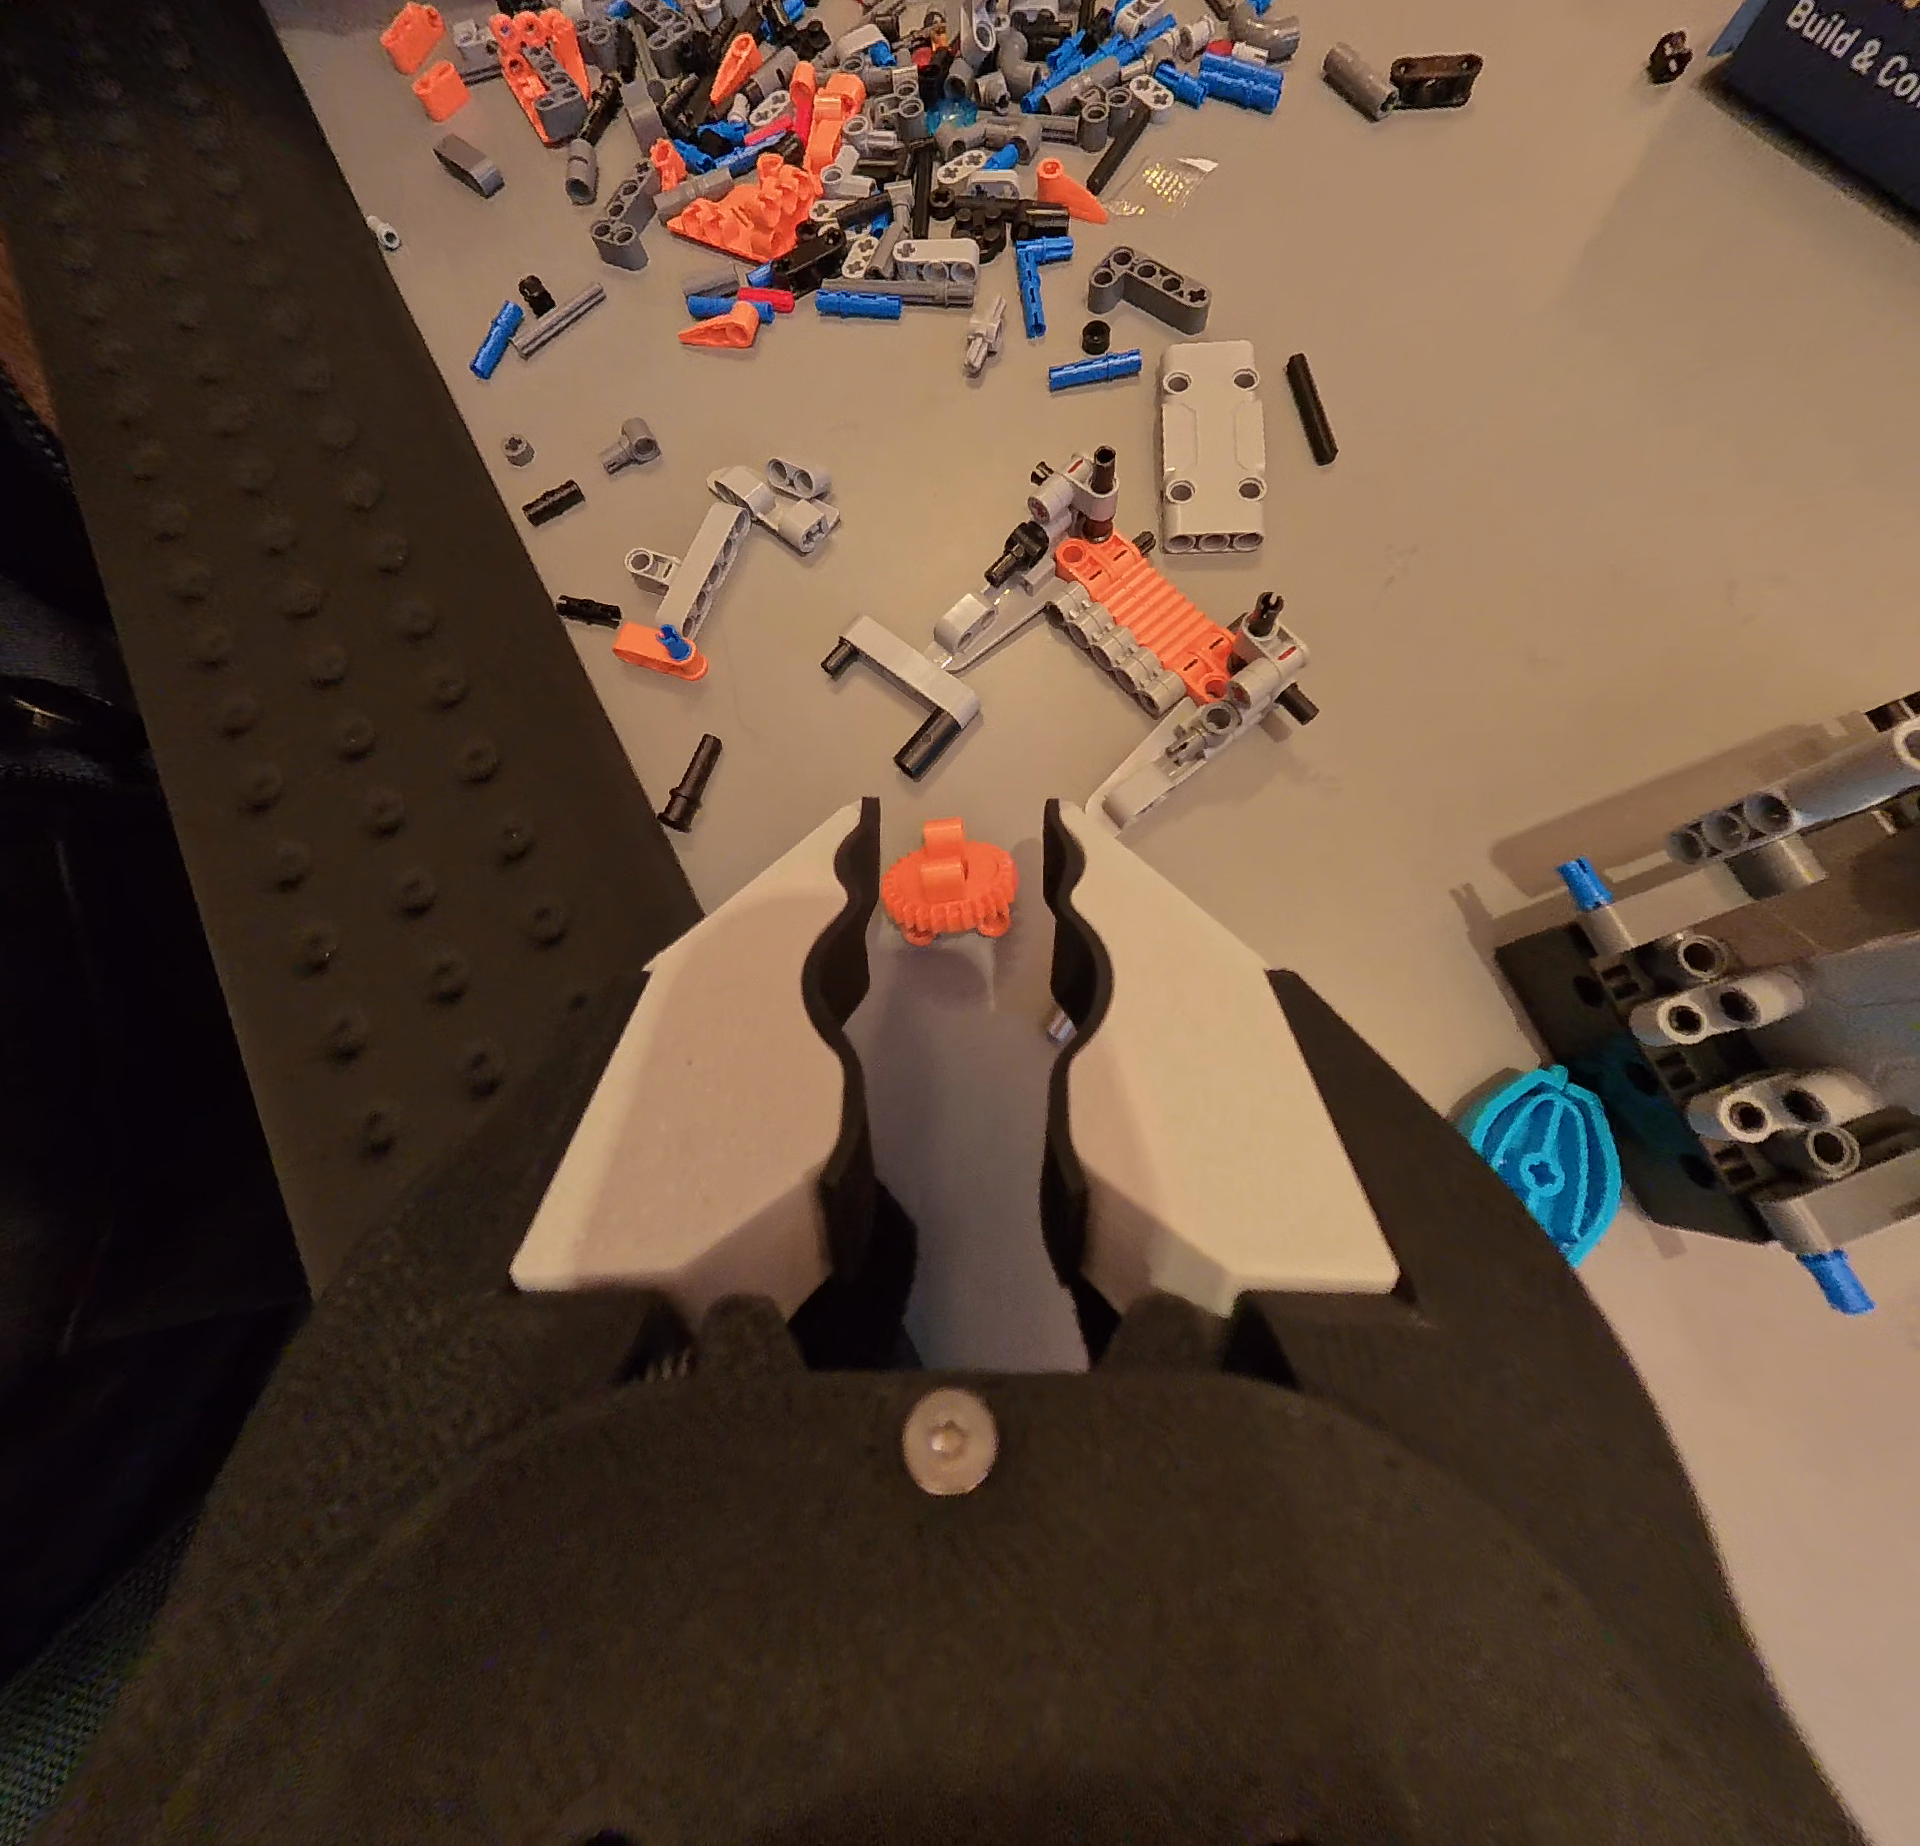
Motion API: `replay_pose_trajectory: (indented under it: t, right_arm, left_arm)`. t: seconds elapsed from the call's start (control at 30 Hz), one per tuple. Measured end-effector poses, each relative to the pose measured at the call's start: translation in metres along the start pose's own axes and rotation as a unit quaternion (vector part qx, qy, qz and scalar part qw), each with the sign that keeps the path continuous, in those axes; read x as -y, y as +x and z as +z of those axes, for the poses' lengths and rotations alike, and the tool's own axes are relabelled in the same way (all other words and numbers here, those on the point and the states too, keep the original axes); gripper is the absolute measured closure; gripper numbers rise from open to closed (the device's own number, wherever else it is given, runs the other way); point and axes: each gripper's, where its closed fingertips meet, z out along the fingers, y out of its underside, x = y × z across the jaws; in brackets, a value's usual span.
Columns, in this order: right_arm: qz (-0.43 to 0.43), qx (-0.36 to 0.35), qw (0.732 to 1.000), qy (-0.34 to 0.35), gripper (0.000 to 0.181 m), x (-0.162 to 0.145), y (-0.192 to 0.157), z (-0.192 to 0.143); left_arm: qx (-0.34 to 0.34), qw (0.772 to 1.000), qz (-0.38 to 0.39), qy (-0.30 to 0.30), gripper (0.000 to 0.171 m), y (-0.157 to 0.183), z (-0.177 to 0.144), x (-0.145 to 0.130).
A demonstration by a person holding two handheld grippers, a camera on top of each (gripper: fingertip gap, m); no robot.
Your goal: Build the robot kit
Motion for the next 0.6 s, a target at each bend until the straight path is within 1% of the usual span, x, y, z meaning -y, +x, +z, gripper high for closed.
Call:
replay_pose_trajectory:
  t: [0.13,0.4,0.6]
  right_arm:
    - [0.002,0.000,1.000,0.002,0.152,-0.001,0.001,0.000]
    - [0.001,0.001,1.000,0.007,0.152,0.001,0.000,-0.001]
    - [-0.005,0.004,1.000,0.024,0.152,0.013,-0.004,-0.005]
  left_arm:
    - [-0.004,1.000,-0.009,0.008,0.160,-0.002,0.001,0.000]
    - [0.008,1.000,-0.005,0.024,0.162,-0.007,-0.001,0.000]
    - [0.012,0.998,-0.006,0.055,0.163,-0.009,-0.014,0.006]
